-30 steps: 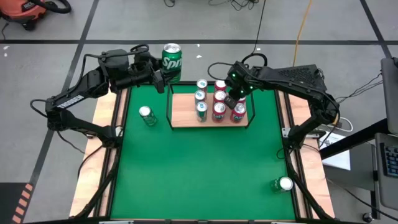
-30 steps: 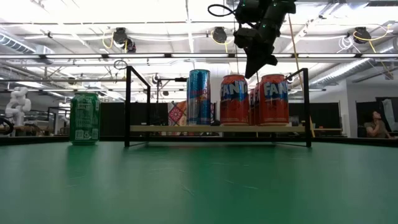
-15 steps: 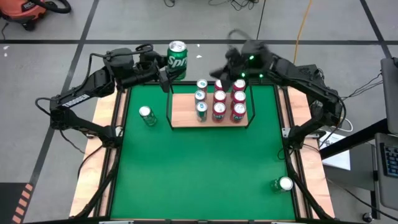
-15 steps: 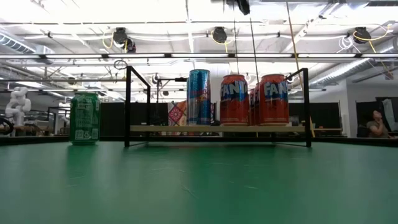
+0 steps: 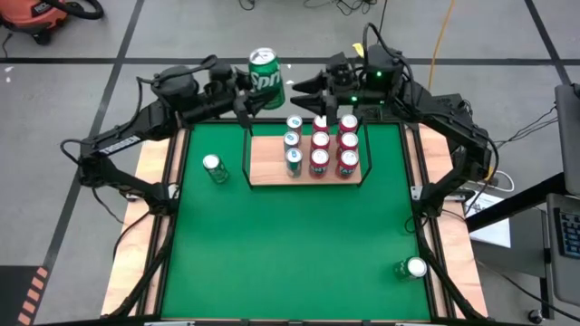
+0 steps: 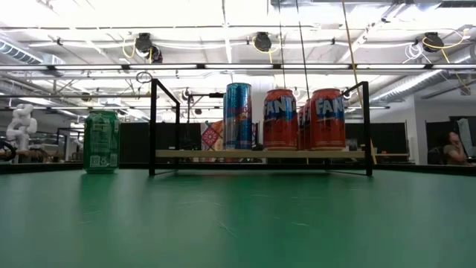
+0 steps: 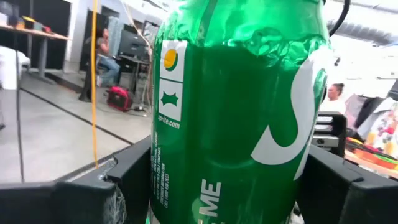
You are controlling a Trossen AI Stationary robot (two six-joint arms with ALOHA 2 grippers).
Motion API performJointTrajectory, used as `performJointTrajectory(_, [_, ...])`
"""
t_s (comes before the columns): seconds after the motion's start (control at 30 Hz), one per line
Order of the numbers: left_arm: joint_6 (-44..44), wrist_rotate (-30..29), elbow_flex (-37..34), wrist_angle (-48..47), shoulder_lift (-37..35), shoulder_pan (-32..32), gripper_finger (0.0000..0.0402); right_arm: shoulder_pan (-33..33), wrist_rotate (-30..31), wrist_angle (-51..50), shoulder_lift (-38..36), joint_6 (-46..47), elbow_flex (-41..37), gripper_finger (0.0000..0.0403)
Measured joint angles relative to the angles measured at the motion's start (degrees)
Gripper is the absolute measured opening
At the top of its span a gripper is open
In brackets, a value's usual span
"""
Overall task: Place canned beverage on shelf
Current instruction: Put the green soda can on the shelf
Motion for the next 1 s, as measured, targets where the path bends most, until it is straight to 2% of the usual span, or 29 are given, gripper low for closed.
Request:
performJointTrajectory(0.1, [-0.3,0.4,0.0,0.9,1.4,0.0,0.0289,0.6,-0.8,1.6,0.5,-1.7,0.0,0.0298])
performJointTrajectory(0.2, [-0.4,1.5,0.0,2.3,2.6,0.0,0.0289,0.8,-0.6,1.1,0.7,-3.2,0.0,0.0313])
performJointTrajectory(0.6, [-1.9,5.5,0.0,6.1,4.5,0.1,0.0289,0.8,-1.0,1.2,1.0,-7.5,0.0,0.0312])
performJointTrajectory(0.77, [-2.3,6.1,0.0,7.5,5.3,0.0,0.0289,0.7,-3.7,1.7,1.6,-7.3,0.0,0.0313])
performJointTrajectory(1.0, [-2.2,6.1,0.0,8.5,6.0,0.1,0.0289,0.7,-3.6,2.8,2.5,-7.3,0.0,0.0313])
